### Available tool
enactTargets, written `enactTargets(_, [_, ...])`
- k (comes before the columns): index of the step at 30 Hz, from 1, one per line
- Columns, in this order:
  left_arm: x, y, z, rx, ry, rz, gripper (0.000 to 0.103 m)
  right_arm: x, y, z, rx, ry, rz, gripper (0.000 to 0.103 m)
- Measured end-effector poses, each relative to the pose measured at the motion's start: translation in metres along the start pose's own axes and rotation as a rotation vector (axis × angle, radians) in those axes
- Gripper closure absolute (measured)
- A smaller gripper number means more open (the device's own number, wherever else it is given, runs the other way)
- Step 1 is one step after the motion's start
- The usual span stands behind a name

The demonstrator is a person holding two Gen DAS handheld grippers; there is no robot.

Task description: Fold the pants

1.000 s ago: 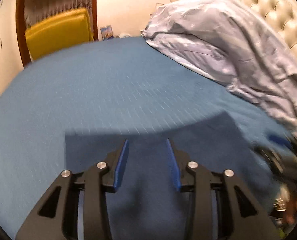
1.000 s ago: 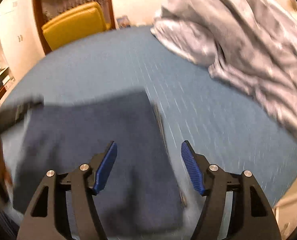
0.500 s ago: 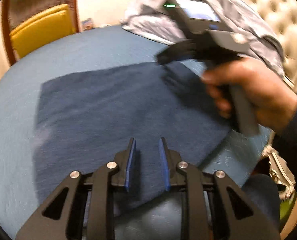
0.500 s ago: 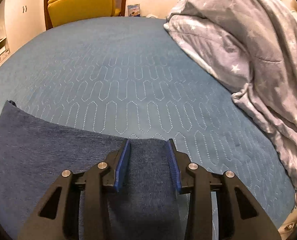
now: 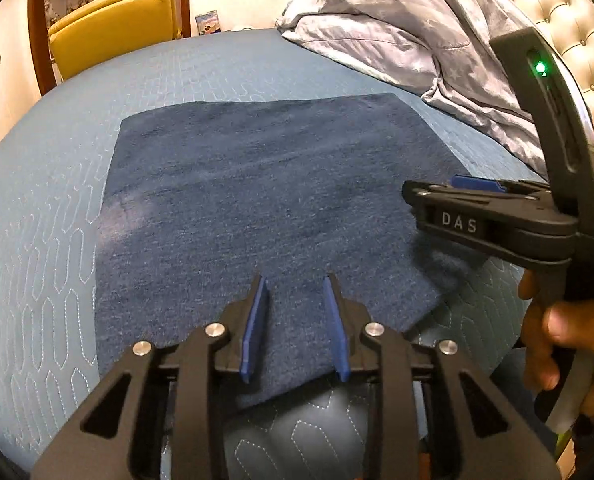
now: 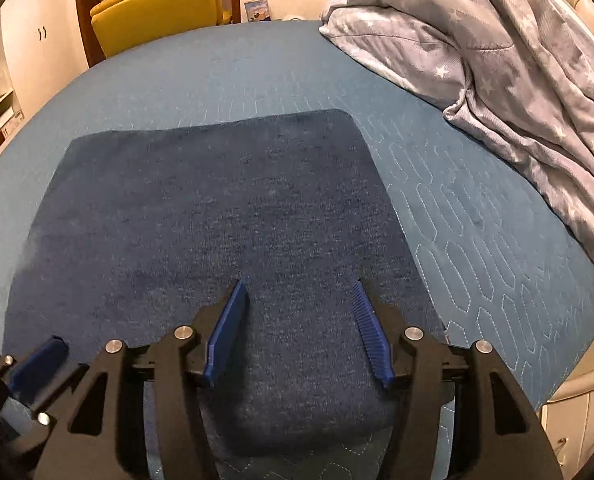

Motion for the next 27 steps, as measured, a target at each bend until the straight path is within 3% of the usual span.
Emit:
enactTargets(16, [-0.013, 0.012, 0.034, -0.056, -0.026, 0.008, 0.072, 0.004, 0.005, -0.002, -0.020, 0.013, -0.007, 0.046])
enactTargets(22, [-0.021, 0.023, 0.059, -0.121, -0.055, 0.019, 0.070, 0.004, 0.006, -0.003, -0.025, 0.016, -0.009, 0.045])
enactTargets(25, [-0.025, 0.027, 0.072, -0.147, -0.088, 0.017, 0.069, 0.005, 0.006, -0.003, -0.026, 0.018, -0.010, 0.045])
enactTargets(27, [-0.030, 0.024, 0.081, -0.145, -0.143, 0.006, 0.063, 0.005, 0.006, -0.003, -0.029, 0.019, -0.011, 0.045])
Point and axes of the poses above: each gripper's, at about its wrist camera, not at the fingertips, and x roughly the way its jaws point, z to its left, y to its underside, the point moved 9 cm from there along x, roughly the way its jaws point, and after that the axes turned 11 degrees about x, right-handed, at the moved point
